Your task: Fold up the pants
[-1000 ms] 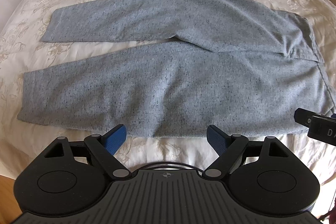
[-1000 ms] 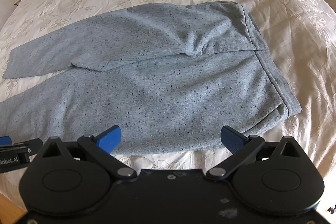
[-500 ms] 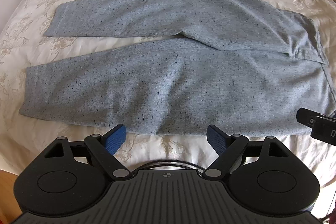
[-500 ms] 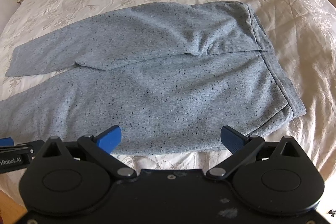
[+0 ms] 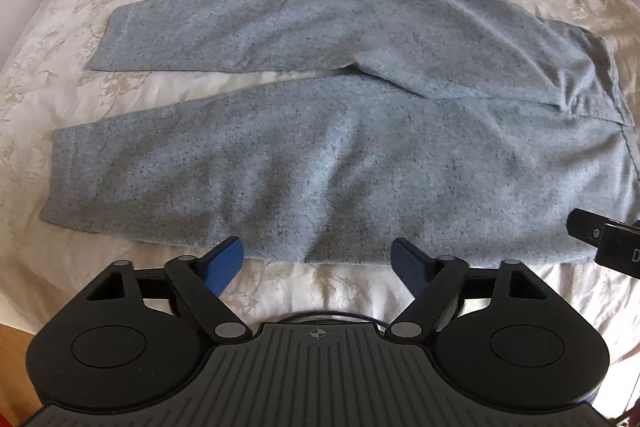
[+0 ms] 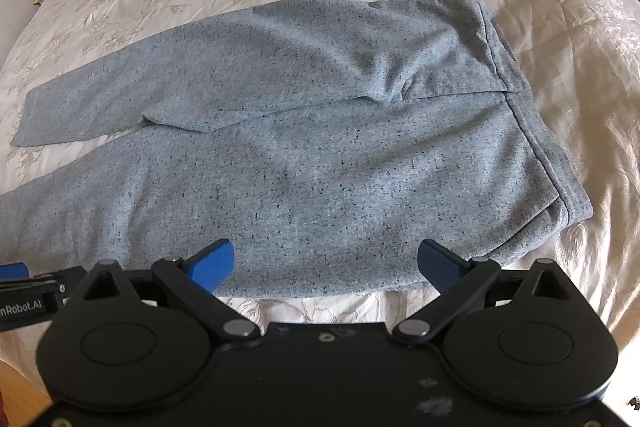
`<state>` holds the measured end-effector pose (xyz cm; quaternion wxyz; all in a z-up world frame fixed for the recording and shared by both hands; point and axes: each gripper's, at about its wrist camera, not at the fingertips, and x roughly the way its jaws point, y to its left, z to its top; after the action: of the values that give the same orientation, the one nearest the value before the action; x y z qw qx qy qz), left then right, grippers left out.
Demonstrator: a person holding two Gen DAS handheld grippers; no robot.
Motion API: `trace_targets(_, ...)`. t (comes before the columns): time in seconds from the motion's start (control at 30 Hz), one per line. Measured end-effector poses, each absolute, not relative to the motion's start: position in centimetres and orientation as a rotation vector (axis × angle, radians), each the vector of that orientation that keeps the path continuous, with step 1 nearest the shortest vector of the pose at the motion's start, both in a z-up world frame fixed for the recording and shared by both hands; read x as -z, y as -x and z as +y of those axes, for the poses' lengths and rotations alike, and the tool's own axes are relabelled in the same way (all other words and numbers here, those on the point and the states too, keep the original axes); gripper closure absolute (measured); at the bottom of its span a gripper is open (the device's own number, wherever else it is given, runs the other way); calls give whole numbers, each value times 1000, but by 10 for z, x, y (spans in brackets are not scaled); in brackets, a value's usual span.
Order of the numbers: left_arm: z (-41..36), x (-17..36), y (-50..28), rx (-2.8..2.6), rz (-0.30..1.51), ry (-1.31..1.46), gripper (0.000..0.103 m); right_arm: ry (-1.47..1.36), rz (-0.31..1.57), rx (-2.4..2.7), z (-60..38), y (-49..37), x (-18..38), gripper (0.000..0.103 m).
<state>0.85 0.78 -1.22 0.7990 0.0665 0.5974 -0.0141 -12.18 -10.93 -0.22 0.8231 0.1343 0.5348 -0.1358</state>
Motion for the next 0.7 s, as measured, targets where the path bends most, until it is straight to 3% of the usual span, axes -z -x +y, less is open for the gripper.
trace_targets(0.23,12,-7,-33,22,1245,-133,33,-307,1093,289,-124,100,-3,6)
trace_targets(0.43,15,-28,-70,22,1160,-151,33,-309,1035,317,-144,65,-12,28)
trace_targets(0.5,16,-29,-83,30,1136,-152,33,-336,1013,325,-152,52,-17,44)
trace_targets(0.57,15,-28,-95,42,1127,-157,34,-361,1004,341,-158,41,-22,50)
trace_targets(0.7,18,-18,-113,52,1120,-157,36,-374,980,340,-161,13,-31,50)
